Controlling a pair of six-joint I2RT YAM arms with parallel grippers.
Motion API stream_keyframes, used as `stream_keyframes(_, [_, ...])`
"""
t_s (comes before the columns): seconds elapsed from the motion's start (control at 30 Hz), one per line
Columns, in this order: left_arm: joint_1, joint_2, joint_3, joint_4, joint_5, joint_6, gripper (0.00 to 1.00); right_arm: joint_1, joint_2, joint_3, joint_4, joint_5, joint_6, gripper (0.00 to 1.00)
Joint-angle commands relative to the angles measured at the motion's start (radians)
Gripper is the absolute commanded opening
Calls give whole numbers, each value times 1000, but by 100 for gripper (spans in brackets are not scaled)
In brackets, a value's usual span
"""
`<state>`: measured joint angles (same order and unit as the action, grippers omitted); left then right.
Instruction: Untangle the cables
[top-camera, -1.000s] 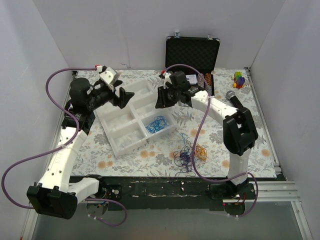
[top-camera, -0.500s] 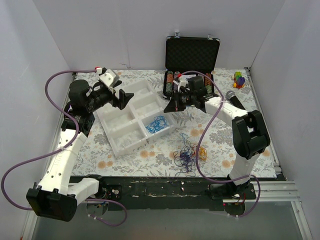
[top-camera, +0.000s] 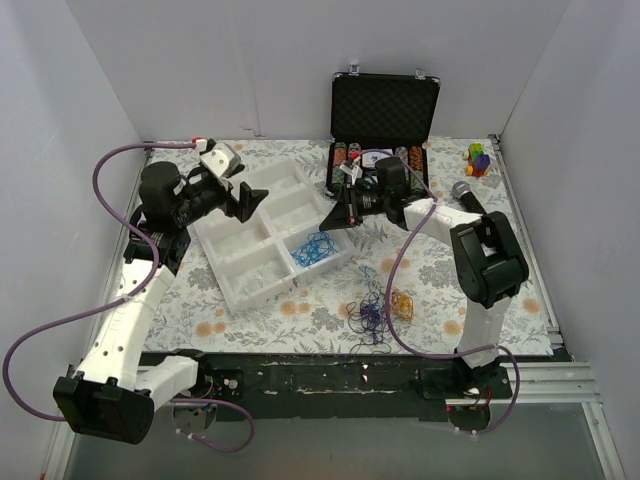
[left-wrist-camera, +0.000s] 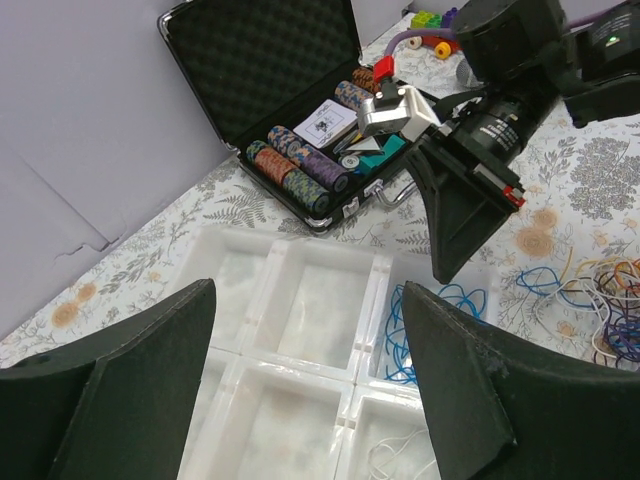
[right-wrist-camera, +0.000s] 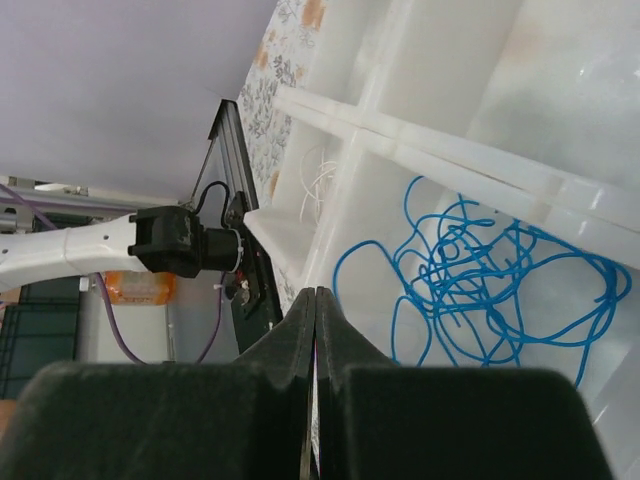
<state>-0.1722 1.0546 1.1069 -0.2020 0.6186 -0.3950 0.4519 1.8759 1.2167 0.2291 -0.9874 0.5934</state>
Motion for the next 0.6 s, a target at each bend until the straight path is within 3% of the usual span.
stream_keyframes(0.0, [3,-27,-15,4,13,13,75,-2,83,104,-132,4,-85,1])
stream_keyframes(0.2, [3,-30,-27,7,6,24,75,14,164,190,-293,84,-176,1])
stream_keyframes(0.43, [3,-41,-41,15,1,38,75,54,207,202,-338,130,-208,1])
stream_keyframes(0.57, [3,-47,-48,19,1,36,75,88,236,242,-444,209,-267,1])
